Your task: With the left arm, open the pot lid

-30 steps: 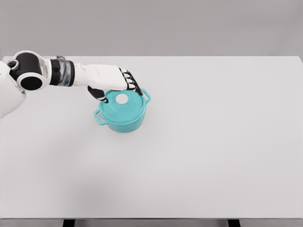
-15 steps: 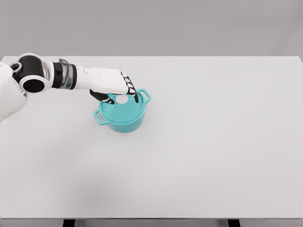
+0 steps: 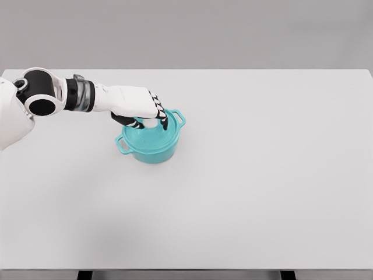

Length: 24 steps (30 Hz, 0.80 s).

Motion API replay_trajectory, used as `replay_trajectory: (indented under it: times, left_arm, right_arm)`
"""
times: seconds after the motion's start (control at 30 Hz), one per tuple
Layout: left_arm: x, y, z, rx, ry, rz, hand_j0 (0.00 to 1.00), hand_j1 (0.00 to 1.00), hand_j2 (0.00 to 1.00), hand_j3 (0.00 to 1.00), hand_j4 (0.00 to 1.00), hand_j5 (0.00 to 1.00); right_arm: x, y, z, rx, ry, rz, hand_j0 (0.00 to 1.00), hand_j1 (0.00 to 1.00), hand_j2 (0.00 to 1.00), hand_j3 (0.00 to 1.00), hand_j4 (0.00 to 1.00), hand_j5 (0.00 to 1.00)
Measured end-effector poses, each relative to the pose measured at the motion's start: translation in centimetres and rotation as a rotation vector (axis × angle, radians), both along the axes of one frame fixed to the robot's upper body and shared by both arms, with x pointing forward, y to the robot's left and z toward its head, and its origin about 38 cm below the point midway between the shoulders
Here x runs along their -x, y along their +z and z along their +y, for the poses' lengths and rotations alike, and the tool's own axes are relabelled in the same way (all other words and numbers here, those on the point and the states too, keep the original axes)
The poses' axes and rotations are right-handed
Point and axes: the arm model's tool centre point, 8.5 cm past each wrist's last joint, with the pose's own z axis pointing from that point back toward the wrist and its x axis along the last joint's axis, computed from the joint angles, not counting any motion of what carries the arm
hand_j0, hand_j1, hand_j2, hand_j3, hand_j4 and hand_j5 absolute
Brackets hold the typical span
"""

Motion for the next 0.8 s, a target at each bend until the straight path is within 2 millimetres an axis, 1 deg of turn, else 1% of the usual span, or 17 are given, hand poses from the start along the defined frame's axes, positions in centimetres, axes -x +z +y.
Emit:
replay_trajectory:
  times: [0.17,0.33,0.37,0.43,0.53,0.6,0.67,0.73,0.8]
  left_arm:
    - [0.1,-0.3,-0.1,-0.010,-0.005,0.006,0.55,0.55,0.55,0.55,0.55,0.55]
    - [0.1,-0.2,-0.1,-0.013,-0.005,0.004,0.53,0.53,0.53,0.53,0.53,0.53]
    - [0.1,-0.3,0.0,-0.014,-0.005,0.005,0.52,0.52,0.52,0.52,0.52,0.52]
    - [0.0,-0.2,0.1,-0.015,-0.002,0.003,0.51,0.51,0.51,0.51,0.51,0.51]
    - [-0.2,0.5,0.4,-0.016,0.003,-0.012,0.49,0.49,0.49,0.49,0.49,0.49]
    - [-0.4,1.3,1.3,-0.024,0.019,-0.028,0.49,0.49,0.49,0.49,0.49,0.49]
    - [-0.5,1.7,2.9,-0.039,0.047,-0.036,0.49,0.49,0.49,0.49,0.49,0.49]
    - [-0.5,2.0,5.3,-0.060,0.090,-0.042,0.49,0.49,0.49,0.49,0.49,0.49]
    - [-0.4,2.5,8.0,-0.085,0.142,-0.052,0.49,0.49,0.49,0.49,0.49,0.49]
  right_arm:
    - [0.0,0.0,0.0,0.000,0.000,0.000,1.00,1.00,1.00,1.00,1.00,1.00]
    - [0.0,0.0,0.0,0.000,0.000,0.000,1.00,1.00,1.00,1.00,1.00,1.00]
    - [0.0,0.0,0.0,0.000,0.000,0.000,1.00,1.00,1.00,1.00,1.00,1.00]
    - [0.0,0.0,0.0,0.000,0.000,0.000,1.00,1.00,1.00,1.00,1.00,1.00]
    - [0.0,0.0,0.0,0.000,0.000,0.000,1.00,1.00,1.00,1.00,1.00,1.00]
    - [0.0,0.0,0.0,0.000,0.000,0.000,1.00,1.00,1.00,1.00,1.00,1.00]
    - [0.0,0.0,0.0,0.000,0.000,0.000,1.00,1.00,1.00,1.00,1.00,1.00]
    - [0.0,0.0,0.0,0.000,0.000,0.000,1.00,1.00,1.00,1.00,1.00,1.00]
    - [0.0,0.0,0.0,0.000,0.000,0.000,1.00,1.00,1.00,1.00,1.00,1.00]
